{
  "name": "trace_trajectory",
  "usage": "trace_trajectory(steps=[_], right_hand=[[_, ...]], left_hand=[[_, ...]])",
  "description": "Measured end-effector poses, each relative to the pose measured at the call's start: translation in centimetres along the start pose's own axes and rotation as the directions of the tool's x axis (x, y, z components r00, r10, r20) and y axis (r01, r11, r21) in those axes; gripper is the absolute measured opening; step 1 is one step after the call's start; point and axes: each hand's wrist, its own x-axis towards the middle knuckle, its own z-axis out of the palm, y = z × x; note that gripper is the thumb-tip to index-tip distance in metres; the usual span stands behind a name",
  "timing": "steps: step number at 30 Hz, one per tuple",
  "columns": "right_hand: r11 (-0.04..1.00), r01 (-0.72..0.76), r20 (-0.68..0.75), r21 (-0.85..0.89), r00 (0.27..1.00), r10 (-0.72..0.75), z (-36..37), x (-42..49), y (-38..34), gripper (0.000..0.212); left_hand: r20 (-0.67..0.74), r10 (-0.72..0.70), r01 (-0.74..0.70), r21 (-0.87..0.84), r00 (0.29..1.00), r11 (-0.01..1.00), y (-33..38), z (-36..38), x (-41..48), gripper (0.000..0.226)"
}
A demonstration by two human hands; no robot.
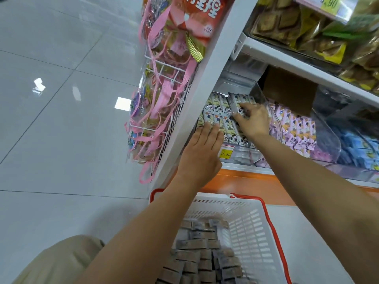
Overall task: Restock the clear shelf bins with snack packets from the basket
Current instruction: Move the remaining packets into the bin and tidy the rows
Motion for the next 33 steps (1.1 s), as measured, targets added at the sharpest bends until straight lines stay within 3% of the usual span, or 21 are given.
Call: trace_trajectory(steps=[5, 12, 15, 19, 22, 24, 27, 33], right_hand=[[0.980, 0.030, -0.036, 0.199, 0.999, -0.023, -1.6, -2.7, 0.4, 0.038], [0.906, 0.208, -0.107, 0.368, 0.978, -0.181, -3.6, -8.4, 2.2, 0.022], [0.872, 0.272, -0.151, 0.408, 0.962, -0.229, -3.6, -11.2, 3.6, 0.017], [0.850, 0.250, -0.174, 0.463, 0.966, -0.190, -2.6, -15.0, 5.4, 0.013], [0.858, 0.192, -0.129, 0.477, 0.981, -0.148, -0.7, -17.8, 7.6, 0.011], [0.878, 0.143, -0.066, 0.458, 0.990, -0.127, 1.0, -19.7, 9.5, 0.010], [0.904, 0.055, 0.023, 0.424, 0.997, -0.072, 3.8, -22.6, 12.4, 0.012], [0.949, -0.122, 0.200, 0.291, 0.978, 0.064, 8.5, -26.3, 16.3, 0.016]], left_hand=[[0.014, 0.013, -0.013, -0.016, 1.000, 1.000, -0.1, 0.2, 0.1, 0.067], [0.074, -0.002, -0.003, 0.067, 0.997, 0.998, 0.1, 0.2, 0.2, 0.069], [0.010, 0.015, -0.016, 0.019, 1.000, 1.000, 0.6, 0.0, 0.0, 0.067], [-0.057, 0.270, -0.273, -0.036, 0.961, 0.961, 2.8, 1.3, -2.2, 0.068], [0.089, 0.400, -0.396, -0.066, 0.912, 0.916, 4.2, 3.2, -4.3, 0.056], [0.294, 0.351, -0.334, -0.109, 0.889, 0.936, 4.5, 4.3, -5.5, 0.058], [0.533, 0.197, -0.214, -0.030, 0.823, 0.976, 3.9, 7.1, -6.7, 0.067], [0.617, 0.118, -0.159, 0.011, 0.778, 0.987, 2.6, 12.1, -9.2, 0.078]])
